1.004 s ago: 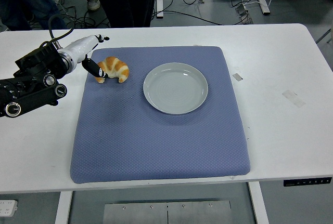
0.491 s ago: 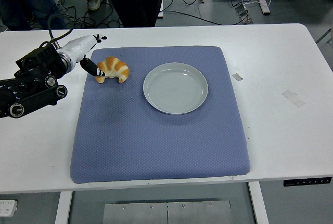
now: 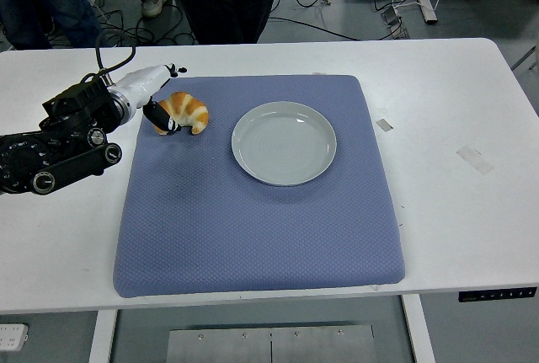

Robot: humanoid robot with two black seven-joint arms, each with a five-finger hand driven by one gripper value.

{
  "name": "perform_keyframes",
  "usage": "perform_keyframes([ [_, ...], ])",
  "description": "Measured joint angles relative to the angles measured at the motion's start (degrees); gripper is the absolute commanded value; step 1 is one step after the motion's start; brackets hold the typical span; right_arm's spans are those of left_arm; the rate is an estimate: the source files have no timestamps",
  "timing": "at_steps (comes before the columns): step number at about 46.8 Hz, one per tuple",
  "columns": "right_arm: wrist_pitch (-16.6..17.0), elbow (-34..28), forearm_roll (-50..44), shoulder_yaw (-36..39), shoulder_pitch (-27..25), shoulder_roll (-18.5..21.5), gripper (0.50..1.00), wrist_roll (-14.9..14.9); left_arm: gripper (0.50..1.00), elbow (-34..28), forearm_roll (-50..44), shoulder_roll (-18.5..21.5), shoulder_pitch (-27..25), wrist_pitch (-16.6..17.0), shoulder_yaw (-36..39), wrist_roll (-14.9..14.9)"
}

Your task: Place the bread on the plate

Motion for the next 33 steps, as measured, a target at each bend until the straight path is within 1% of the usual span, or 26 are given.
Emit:
perform_keyframes([
  [9, -0.01, 0.0, 0.0, 0.0, 0.01, 0.0, 1.0, 0.0, 0.921, 0.31, -0.02, -0.22, 0.4, -0.85, 0.0, -0.54],
  [22, -0.02, 0.0, 0.0, 0.0, 0.01, 0.0, 1.0, 0.0, 0.911, 2.21, -0.03, -1.04, 0.52, -1.14, 0.07, -1.21],
  [30, -0.02, 0.0, 0.0, 0.0, -0.01, 0.0, 1.0, 0.0, 0.863, 3.15, -0.03, -1.91, 0.71, -1.3, 0.08, -1.65],
  [33, -0.02, 0.0, 0.0, 0.0, 0.01, 0.0, 1.0, 0.0, 0.845, 3.43, -0.12, -2.04, 0.94, -2.19, 0.09, -2.05],
])
